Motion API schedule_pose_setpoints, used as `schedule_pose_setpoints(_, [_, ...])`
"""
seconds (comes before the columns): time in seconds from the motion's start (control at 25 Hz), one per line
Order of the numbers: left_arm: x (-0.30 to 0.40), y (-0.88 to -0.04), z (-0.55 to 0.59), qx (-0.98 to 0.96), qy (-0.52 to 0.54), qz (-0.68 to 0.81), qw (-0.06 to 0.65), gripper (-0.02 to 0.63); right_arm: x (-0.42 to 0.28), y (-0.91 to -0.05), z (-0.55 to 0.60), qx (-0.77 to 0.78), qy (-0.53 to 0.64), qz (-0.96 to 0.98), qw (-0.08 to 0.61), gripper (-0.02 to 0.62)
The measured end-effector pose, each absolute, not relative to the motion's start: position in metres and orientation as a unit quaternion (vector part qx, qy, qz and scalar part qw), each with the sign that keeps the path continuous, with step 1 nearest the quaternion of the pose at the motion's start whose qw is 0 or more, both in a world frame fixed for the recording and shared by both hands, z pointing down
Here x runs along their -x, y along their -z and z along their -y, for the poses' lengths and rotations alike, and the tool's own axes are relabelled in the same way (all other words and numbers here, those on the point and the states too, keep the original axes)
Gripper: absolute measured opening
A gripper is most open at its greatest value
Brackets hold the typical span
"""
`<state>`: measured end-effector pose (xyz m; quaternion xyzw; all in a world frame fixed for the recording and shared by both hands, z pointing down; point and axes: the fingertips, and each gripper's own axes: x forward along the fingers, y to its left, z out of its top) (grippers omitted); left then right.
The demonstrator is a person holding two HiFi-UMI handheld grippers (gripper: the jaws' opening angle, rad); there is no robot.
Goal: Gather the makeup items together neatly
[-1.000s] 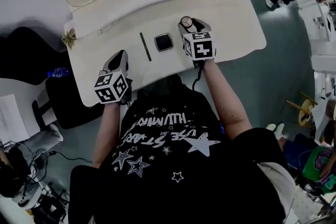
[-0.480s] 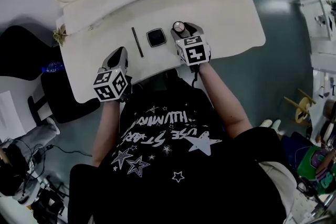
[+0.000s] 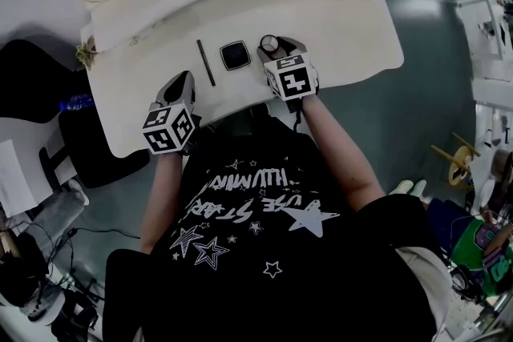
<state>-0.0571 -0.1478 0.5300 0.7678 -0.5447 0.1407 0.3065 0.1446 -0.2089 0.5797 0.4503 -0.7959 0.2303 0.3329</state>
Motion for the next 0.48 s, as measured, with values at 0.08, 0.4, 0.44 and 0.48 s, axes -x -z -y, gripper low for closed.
schedule_pose_setpoints(0.08, [0.057, -0.531, 0.148, -0.768, -0.141, 0.545, 0.306, 0.002, -0.143, -0.581, 0.208, -0.446, -0.245, 0.795, 0.329, 0.255])
schedule_pose_setpoints(0.4, [0.059, -0.526, 0.154, -0.766, -0.138, 0.553, 0.299, 0.002, -0.146, -0.561, 0.220, -0.445, -0.253, 0.803, 0.306, 0.393])
schedule_pose_setpoints(0.44, [0.059, -0.525, 0.155, -0.765, -0.136, 0.555, 0.298, 0.002, -0.149, -0.556, 0.224, -0.449, -0.250, 0.803, 0.301, 0.400])
schedule_pose_setpoints(0.48, [0.059, -0.524, 0.157, -0.764, -0.135, 0.557, 0.296, 0.002, -0.152, -0.551, 0.230, -0.454, -0.246, 0.804, 0.295, 0.405])
